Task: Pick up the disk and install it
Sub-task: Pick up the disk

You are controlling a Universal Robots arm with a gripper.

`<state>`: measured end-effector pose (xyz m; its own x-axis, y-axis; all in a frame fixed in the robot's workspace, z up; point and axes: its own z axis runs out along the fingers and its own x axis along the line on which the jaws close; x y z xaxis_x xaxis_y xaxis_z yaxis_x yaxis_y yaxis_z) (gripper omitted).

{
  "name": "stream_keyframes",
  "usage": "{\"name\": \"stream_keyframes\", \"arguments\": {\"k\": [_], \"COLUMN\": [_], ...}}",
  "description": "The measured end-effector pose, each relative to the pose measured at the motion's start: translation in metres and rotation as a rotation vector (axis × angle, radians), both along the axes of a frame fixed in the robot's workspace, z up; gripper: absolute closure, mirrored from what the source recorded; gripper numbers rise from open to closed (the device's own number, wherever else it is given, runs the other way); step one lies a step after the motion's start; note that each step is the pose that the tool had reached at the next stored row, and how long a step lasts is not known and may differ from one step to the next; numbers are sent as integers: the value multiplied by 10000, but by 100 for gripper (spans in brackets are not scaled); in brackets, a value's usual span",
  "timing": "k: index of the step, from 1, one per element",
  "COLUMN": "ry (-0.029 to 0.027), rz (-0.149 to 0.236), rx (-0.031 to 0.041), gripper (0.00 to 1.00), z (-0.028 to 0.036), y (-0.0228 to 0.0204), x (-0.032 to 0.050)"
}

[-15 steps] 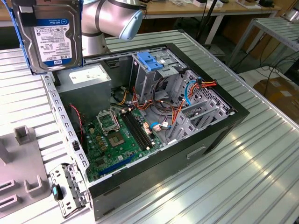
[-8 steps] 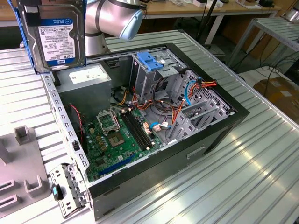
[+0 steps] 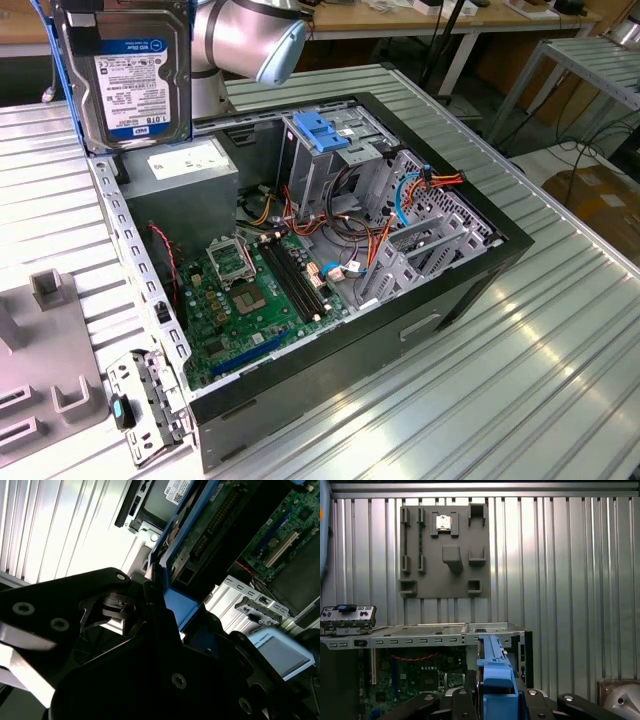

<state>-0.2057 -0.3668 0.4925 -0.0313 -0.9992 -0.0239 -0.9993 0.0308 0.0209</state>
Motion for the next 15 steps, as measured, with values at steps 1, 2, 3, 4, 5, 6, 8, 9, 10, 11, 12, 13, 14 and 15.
{"name": "stream_keyframes", "arguments": {"k": [1,2,3,4,5,6,8,9,10,11,12,13,14,15], "ry": [0,0,1,2,1,0,-16,-30,-51,-57,-57,-57,-57,-57], "rz": [0,0,0,0,0,0,-1,0,1,0,0,0,0,0], "rx": [0,1,0,-1,-3,-7,-9,-11,-11,-9,-11,-10,-10,-11], "gripper": [63,63,63,63,63,63,63,63,63,63,63,63,63,63], "z": [0,-1,-1,-2,-2,-2,-2,-1,-1,-2,-2,-2,-2,-2], "y": [0,0,0,0,0,0,0,0,-1,-8,-24,-43,-56,-68], "x": [9,22,33,48,57,65,67,68,68,67,69,71,72,73]}}
